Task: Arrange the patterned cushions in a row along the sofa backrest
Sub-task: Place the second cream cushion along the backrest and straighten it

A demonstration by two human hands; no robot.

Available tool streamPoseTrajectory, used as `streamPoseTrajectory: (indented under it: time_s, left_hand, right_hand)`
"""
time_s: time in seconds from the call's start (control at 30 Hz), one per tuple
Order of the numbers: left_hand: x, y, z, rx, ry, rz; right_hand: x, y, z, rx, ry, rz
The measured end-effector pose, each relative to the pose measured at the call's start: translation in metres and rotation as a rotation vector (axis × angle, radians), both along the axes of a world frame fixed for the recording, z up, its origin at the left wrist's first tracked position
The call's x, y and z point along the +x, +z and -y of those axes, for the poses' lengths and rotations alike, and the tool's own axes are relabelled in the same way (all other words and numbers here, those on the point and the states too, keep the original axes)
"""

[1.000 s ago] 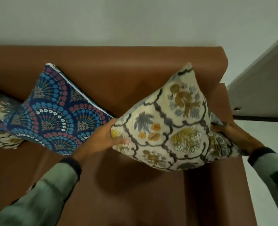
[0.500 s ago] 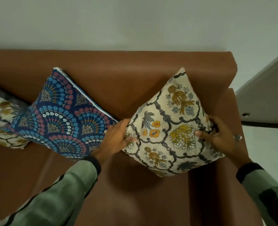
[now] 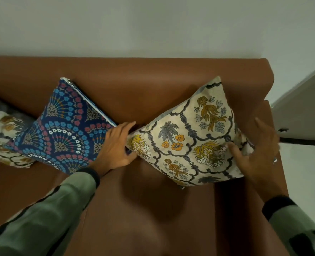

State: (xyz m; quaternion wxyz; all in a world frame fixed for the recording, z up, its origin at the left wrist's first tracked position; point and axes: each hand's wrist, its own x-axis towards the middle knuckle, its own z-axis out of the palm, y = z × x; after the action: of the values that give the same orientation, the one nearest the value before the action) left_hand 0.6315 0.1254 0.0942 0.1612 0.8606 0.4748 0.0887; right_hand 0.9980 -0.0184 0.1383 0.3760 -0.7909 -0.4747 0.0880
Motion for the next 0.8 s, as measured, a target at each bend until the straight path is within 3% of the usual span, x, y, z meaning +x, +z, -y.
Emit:
streamPoseTrajectory:
  time_s: [0.07,0.13,0.23,0.3,0.37,0.6,0.8]
  left_hand:
    - [-0.025,0.006,-0.009,0.095,-0.018,-0.109]
    - [-0.033,0.004,-0.024,0.087,-0.094,-0.288]
    - [-0.023,-0.004,-0.042,0.013,-0.255,-0.619]
    - [-0.021,-0.003,-0.046,0.036,-0.284,-0.821]
    - [-0.029,0.003,-0.043,0.058,-0.294,-0.929]
    - [-0.055,0.020,-0.012,0.049,-0.247,-0.802]
    - [-0.072,0.011,-0.011,0.128,-0.307,-0.686]
  right_hand:
    - [-0.040,0.021,0.002,0.252,0.107,0.214]
    - [-0.079,0.021,-0.009,0.326,0.321,0.376]
    - [-0.117,-0.003,-0.043,0.036,0.582,0.572]
    - [-0.115,-0.023,-0.058,-0.160,0.575,0.679]
    - [-0.106,-0.038,-0.065,-0.226,0.533,0.741]
    - [-0.102,-0.052,-0.066,-0.213,0.531,0.879]
    - [-0.111,-0.062,-0.066,-0.209,0.533,0.870]
